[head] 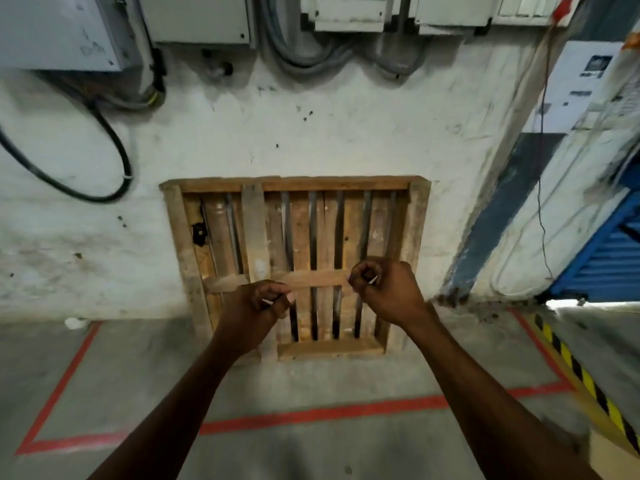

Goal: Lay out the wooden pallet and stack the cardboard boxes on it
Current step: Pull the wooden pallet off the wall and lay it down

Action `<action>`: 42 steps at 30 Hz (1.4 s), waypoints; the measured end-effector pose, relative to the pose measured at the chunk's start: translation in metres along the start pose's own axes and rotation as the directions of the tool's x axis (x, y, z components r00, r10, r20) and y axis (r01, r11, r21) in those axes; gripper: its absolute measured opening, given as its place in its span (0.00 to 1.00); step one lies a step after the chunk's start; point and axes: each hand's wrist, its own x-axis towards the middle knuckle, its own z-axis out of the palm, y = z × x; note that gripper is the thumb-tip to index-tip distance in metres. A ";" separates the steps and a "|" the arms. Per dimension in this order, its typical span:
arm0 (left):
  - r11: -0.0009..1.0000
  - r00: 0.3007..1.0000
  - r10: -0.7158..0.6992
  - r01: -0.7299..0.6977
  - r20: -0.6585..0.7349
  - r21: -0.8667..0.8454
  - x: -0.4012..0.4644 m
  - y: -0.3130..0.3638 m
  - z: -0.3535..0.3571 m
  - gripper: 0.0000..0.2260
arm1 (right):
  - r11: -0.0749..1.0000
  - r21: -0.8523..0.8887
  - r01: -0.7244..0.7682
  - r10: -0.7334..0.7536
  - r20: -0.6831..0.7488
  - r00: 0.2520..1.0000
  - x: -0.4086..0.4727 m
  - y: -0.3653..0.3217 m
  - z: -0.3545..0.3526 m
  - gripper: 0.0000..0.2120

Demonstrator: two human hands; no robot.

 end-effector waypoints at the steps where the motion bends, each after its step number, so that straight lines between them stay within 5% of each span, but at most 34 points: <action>1: 0.999 1.000 0.030 -0.030 0.001 0.040 0.030 0.003 0.002 0.04 | 1.000 -0.004 0.020 -0.020 0.011 1.000 0.031 0.003 0.002 0.06; 10: 0.973 0.998 0.063 -0.059 -0.012 0.224 0.263 -0.011 -0.014 0.11 | 0.994 -0.097 0.057 -0.046 0.112 0.993 0.268 0.029 0.028 0.06; 18: 0.946 1.000 0.016 -0.021 0.020 0.323 0.452 -0.079 -0.013 0.18 | 0.973 -0.216 -0.080 0.098 0.071 0.993 0.413 0.091 0.077 0.12; 25: 0.649 0.971 -0.015 -0.173 0.240 0.741 0.590 -0.131 0.016 0.39 | 0.956 -0.235 -0.174 0.203 0.105 0.974 0.488 0.123 0.101 0.23; 27: 0.554 0.958 -0.066 -0.197 0.278 0.809 0.613 -0.155 0.032 0.42 | 0.954 -0.252 -0.159 0.198 0.137 0.970 0.501 0.135 0.103 0.24; 31: 0.531 0.924 -0.250 -0.119 0.289 0.839 0.618 -0.201 0.059 0.42 | 0.948 -0.289 -0.136 0.188 0.163 0.968 0.525 0.163 0.098 0.24; 37: 0.502 0.951 -0.256 -0.023 0.174 0.864 0.607 -0.217 0.082 0.43 | 0.923 -0.374 -0.087 0.173 0.202 0.964 0.544 0.200 0.094 0.24; 42: 0.588 0.968 -0.218 0.027 0.127 0.808 0.563 -0.212 0.087 0.46 | 0.897 -0.437 0.064 0.103 0.348 0.932 0.542 0.204 0.120 0.44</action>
